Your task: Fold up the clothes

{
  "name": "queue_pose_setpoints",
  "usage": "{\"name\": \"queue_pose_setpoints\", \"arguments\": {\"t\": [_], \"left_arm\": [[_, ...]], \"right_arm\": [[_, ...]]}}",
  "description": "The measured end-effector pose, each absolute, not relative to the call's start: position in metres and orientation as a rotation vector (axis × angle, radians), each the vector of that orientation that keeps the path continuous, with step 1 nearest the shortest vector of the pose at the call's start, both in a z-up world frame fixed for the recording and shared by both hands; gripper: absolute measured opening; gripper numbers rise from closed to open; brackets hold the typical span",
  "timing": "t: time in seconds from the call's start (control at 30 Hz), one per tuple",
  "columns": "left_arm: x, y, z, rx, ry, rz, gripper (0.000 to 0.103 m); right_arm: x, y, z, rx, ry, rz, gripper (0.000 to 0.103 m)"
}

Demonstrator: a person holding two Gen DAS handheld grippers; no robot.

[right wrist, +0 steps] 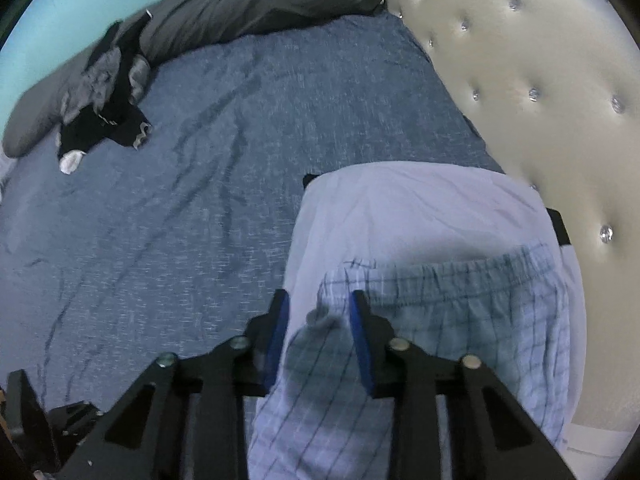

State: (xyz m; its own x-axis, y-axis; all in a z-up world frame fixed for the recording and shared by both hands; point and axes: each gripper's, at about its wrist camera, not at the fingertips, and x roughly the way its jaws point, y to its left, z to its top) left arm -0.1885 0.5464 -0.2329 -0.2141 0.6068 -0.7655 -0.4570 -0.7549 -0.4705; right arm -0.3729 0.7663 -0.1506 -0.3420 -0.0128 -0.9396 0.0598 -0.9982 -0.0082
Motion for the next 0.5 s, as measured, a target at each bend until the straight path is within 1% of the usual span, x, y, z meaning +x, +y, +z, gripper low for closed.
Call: {"name": "queue_pose_setpoints", "arguments": {"t": [0.03,0.1,0.23,0.33,0.5], "left_arm": [[-0.190,0.542,-0.234,-1.362,-0.186,2.024,0.038],[-0.191,0.537,-0.236,-1.359,-0.193,2.030,0.038],[-0.195,0.529,-0.240,-1.362,-0.212,2.031,0.038],[-0.196,0.526,-0.244,-1.369,-0.215,2.028,0.038],[-0.193,0.522,-0.249,-1.378,-0.223,2.016,0.038]], "right_arm": [[-0.375,0.765,-0.154,1.792,0.083,-2.536,0.015],[-0.379,0.763,-0.159,1.822,0.110,-2.540,0.012],[-0.384,0.761,-0.164,1.840,0.157,-2.565,0.003],[-0.387,0.761,-0.161,1.815,0.152,-2.608,0.000],[-0.393,0.764,-0.155,1.777,0.124,-2.648,0.000]]}}
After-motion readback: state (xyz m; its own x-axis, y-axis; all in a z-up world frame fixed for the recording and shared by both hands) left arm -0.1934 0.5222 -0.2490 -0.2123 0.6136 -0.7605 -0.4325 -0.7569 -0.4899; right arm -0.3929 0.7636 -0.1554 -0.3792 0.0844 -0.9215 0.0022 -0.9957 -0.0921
